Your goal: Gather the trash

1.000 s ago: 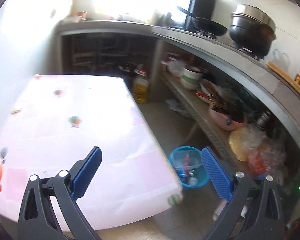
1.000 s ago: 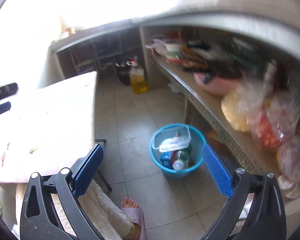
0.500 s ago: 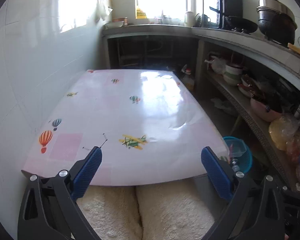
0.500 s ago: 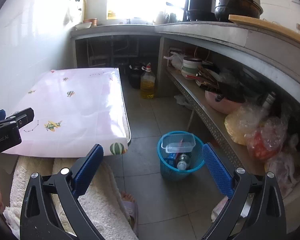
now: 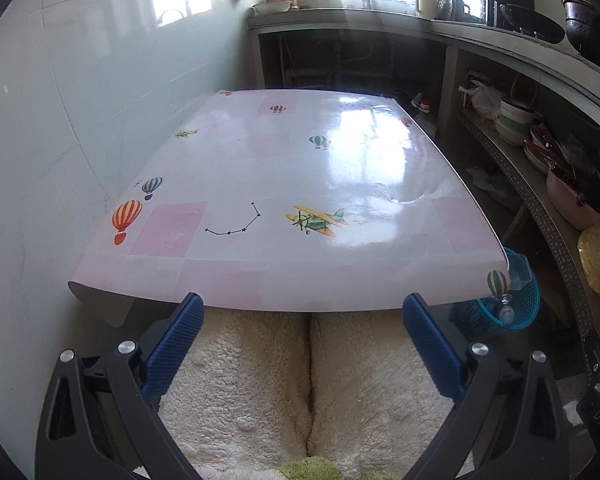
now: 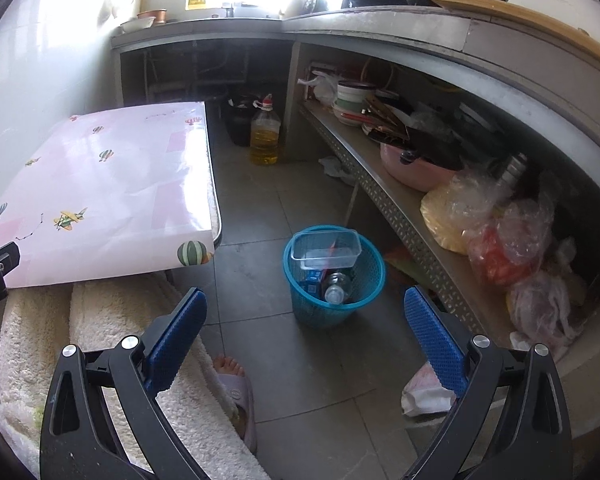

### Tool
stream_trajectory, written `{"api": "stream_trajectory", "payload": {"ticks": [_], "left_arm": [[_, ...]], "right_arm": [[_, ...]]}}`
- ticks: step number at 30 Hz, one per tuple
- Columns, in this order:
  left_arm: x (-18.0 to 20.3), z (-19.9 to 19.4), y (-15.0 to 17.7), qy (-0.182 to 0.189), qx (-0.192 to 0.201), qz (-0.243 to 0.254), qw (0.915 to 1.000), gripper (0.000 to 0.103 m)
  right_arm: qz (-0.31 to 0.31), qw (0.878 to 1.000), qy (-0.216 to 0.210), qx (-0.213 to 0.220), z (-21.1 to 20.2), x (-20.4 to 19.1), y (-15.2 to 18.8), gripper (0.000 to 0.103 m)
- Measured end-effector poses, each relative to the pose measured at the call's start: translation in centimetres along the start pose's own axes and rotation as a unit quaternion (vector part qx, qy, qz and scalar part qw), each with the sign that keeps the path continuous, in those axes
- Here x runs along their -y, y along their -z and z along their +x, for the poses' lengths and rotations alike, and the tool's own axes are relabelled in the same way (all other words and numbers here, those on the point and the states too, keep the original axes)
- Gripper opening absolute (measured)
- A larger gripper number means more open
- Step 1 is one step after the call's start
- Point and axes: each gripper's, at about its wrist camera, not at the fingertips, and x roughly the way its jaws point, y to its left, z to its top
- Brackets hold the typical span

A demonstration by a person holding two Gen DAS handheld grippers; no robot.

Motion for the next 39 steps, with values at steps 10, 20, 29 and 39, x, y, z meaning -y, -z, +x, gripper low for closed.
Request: {"api": "stream_trajectory", "payload": {"ticks": [10, 20, 29, 39], "left_arm": [[0.3, -0.1, 0.0, -0.008, -0.002, 0.01, 0.9999, 0.097], [1.0, 0.0, 0.1, -0.005, -0.007, 0.019, 0.9998, 0.097], [1.1, 0.4, 0.1, 0.007, -0.019, 0.021, 0.9996, 0.097], [1.4, 0.7, 0.2, 0.01, -0.026, 0.021, 0.9994, 0.097]], "right_arm": [[0.009, 1.0, -0.006, -0.011, 0.6, 0.2, 0.1, 0.095], [0.012, 1.0, -0.007, -0.011, 0.7, 0.3, 0.0, 0.095], [0.014, 1.0, -0.012, -0.012, 0.8, 0.3, 0.0, 0.095], [0.013, 1.0, -0.018, -0.012, 0.7, 0.4, -0.2, 0.095]]}}
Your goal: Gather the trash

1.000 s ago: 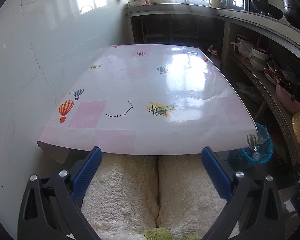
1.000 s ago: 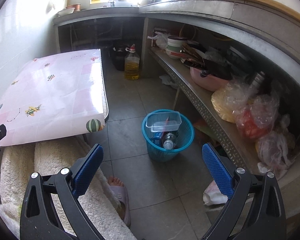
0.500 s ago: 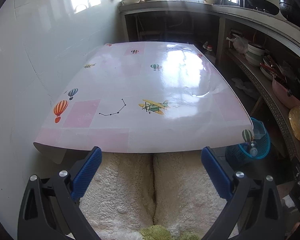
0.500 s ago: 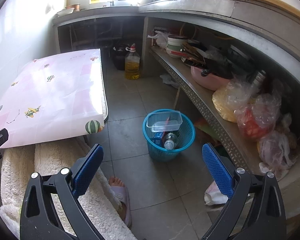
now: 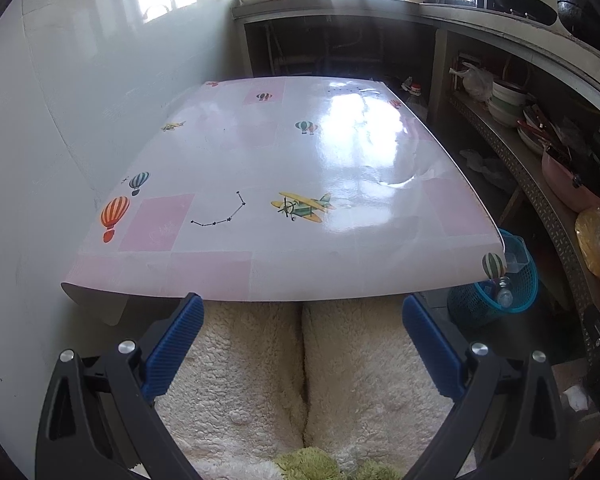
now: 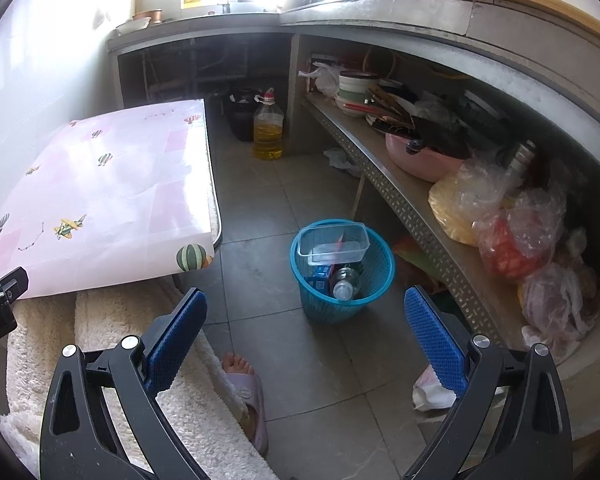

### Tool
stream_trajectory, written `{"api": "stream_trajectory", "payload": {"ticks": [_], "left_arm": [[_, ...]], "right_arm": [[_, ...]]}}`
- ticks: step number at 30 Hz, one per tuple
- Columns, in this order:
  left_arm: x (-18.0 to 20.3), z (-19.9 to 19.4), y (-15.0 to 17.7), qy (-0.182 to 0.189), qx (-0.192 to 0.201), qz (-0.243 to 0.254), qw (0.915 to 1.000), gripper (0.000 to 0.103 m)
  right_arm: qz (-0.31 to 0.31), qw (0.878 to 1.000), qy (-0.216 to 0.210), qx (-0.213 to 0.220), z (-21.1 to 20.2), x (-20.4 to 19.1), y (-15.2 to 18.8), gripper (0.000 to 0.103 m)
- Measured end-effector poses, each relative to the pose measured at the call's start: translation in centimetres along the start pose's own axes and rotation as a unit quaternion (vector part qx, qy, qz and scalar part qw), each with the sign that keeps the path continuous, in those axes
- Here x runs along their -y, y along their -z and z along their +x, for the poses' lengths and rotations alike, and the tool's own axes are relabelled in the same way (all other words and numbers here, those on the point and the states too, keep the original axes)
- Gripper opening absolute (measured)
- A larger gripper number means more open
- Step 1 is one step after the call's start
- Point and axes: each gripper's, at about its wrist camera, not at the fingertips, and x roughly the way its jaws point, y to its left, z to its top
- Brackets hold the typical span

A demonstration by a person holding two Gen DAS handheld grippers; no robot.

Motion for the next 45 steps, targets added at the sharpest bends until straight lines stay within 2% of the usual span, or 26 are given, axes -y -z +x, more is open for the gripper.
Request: {"api": "stream_trajectory", "payload": {"ticks": [45], "left_arm": [[-0.32, -0.12, -0.01, -0.002, -0.004, -0.007, 1.0, 0.097]], "right_arm": [[0.0, 1.0, 0.0, 0.004, -0.16, -0.11, -0.3, 0.095]]}}
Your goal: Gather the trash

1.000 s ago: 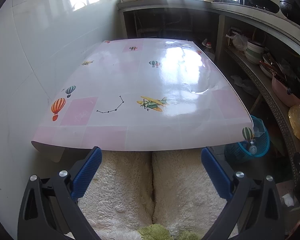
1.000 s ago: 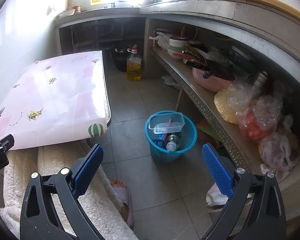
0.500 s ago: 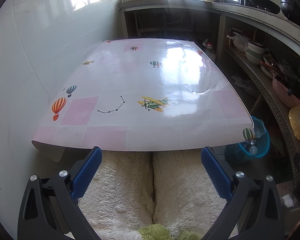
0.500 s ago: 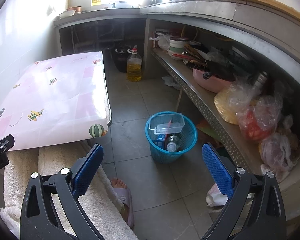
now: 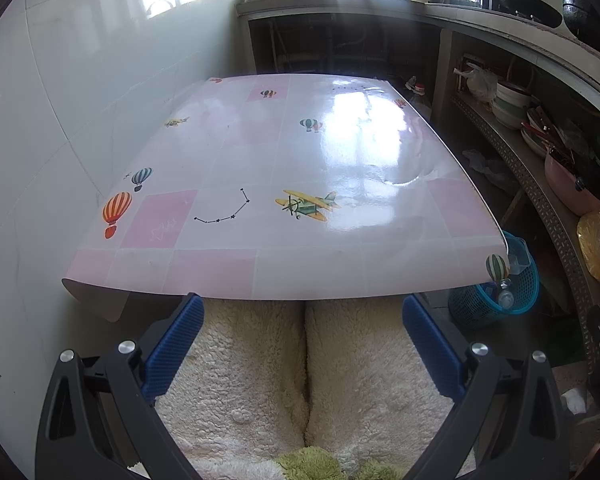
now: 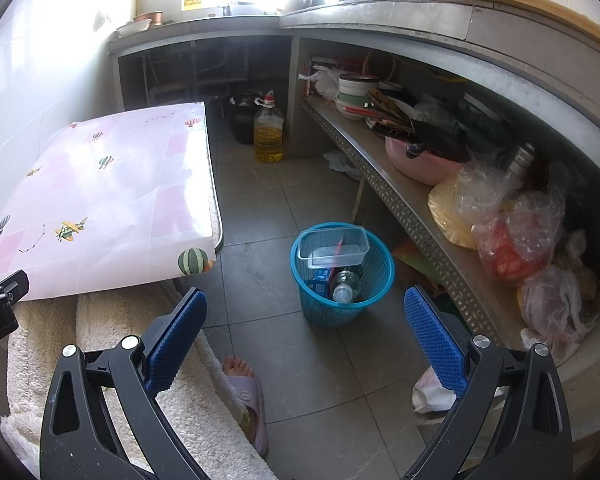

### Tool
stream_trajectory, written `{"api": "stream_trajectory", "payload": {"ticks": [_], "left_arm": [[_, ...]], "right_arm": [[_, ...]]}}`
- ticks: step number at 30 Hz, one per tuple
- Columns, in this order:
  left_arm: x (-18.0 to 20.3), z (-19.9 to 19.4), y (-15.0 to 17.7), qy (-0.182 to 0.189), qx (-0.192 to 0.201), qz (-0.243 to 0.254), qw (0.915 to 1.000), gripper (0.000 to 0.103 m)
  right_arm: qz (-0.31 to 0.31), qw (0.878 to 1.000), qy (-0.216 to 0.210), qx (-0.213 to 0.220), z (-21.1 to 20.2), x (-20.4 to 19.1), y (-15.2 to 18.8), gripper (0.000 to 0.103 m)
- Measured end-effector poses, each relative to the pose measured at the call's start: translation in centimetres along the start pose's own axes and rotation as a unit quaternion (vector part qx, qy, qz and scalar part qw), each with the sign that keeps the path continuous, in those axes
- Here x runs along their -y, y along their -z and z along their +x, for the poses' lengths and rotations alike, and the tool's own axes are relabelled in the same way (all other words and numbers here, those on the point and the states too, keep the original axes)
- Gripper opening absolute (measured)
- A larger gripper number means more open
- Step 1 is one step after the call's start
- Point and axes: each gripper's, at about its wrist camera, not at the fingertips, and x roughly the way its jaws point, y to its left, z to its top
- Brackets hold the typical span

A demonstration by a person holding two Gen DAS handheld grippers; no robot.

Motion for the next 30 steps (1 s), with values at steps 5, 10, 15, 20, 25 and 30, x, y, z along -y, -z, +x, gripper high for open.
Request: {"api": "stream_trajectory", "payload": {"ticks": [5, 10, 15, 20, 25, 30], "left_arm": [[0.01, -0.01, 0.0, 0.0, 0.0, 0.0, 1.0, 0.097], [0.0, 0.0, -0.01, 0.0, 0.0, 0.0, 1.0, 0.097], [0.03, -0.01, 0.01, 0.0, 0.0, 0.0, 1.0, 0.097], [0.08, -0.07, 0.14, 0.001, -0.002, -0.001, 1.0, 0.097], [0.06, -0.01, 0.18, 0.001, -0.004, -0.001, 1.0, 0.097], [0.05, -0.01, 0.18, 0.001, -0.006, -0.002, 1.0, 0.097]], "right_arm": [[0.0, 1.0, 0.0, 0.0, 0.0, 0.03, -0.03, 0.095], [0.0, 1.0, 0.0, -0.001, 0.01, 0.06, -0.05, 0.095], [0.0, 1.0, 0.0, 0.0, 0.0, 0.14, -0.05, 0.095], [-0.001, 1.0, 0.0, -0.001, 0.02, 0.09, -0.06, 0.095], [0.0, 1.0, -0.001, -0.001, -0.05, 0.06, -0.02, 0.095], [0.001, 1.0, -0.001, -0.001, -0.03, 0.1, -0.03, 0.095]]}}
